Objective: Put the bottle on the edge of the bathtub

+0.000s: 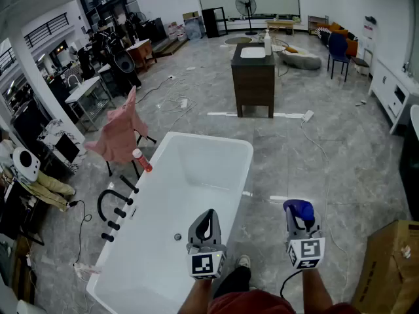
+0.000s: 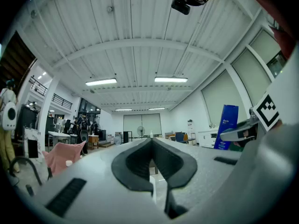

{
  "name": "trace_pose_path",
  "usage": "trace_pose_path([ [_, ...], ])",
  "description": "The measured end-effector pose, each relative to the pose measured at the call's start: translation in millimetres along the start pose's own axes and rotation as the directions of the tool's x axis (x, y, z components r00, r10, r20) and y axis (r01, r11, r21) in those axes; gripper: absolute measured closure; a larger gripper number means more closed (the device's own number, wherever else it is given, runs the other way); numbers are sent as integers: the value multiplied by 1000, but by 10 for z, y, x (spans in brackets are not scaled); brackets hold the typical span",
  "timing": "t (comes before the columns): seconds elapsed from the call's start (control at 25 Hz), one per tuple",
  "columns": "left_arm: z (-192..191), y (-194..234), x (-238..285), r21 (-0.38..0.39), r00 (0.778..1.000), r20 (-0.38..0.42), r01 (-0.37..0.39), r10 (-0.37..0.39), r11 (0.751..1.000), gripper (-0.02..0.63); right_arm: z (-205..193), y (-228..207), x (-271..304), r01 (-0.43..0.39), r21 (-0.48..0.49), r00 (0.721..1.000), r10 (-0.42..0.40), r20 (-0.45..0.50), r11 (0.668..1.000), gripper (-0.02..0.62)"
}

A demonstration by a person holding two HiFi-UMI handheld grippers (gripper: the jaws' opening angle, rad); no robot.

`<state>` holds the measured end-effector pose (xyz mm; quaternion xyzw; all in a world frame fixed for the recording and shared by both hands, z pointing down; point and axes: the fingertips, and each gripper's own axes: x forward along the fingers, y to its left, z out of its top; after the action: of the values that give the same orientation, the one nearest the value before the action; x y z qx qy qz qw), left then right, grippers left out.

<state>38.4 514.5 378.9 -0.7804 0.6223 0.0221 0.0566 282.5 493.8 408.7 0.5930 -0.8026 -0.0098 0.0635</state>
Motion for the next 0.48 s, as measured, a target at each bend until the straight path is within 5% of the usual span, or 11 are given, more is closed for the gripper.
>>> trace_pose_path([
  [0.48,-273,391,1604,16,998,12,61,-61,998,601,197,-397,1468,40,-6,999,-40,-7,999,446],
])
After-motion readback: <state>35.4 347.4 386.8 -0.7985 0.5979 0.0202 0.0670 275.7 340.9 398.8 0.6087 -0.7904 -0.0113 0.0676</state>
